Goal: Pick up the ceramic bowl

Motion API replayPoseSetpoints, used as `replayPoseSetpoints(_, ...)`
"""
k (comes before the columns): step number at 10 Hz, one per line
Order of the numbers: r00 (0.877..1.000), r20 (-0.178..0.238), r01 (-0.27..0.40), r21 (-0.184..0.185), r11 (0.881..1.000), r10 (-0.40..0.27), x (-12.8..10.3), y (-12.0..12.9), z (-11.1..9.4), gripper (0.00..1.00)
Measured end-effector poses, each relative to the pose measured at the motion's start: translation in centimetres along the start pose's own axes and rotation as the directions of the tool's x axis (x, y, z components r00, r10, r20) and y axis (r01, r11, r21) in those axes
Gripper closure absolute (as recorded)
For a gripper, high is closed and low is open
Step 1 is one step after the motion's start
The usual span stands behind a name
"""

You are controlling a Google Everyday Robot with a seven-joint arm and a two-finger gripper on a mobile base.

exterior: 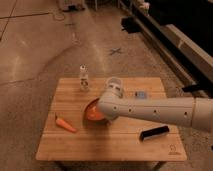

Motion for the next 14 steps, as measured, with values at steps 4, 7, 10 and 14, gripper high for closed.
replayPoseSetpoints(4, 1.0, -0.006, 0.011, 0.011, 1.0, -0.011, -0.1, -0.2, -0.4, 0.93)
replayPoseSetpoints(7, 1.0, -0.01, 0.015, 0.014, 1.0, -0.015, 0.0, -0.2, -0.6, 0.93)
replayPoseSetpoints(10, 1.0, -0.014, 0.022, 0.021, 1.0, -0.022, -0.1, -0.3, -0.9, 0.93)
replayPoseSetpoints(14, 0.999, -0.018, 0.03, 0.024, 0.999, -0.029, -0.1, -0.4, -1.2, 0.93)
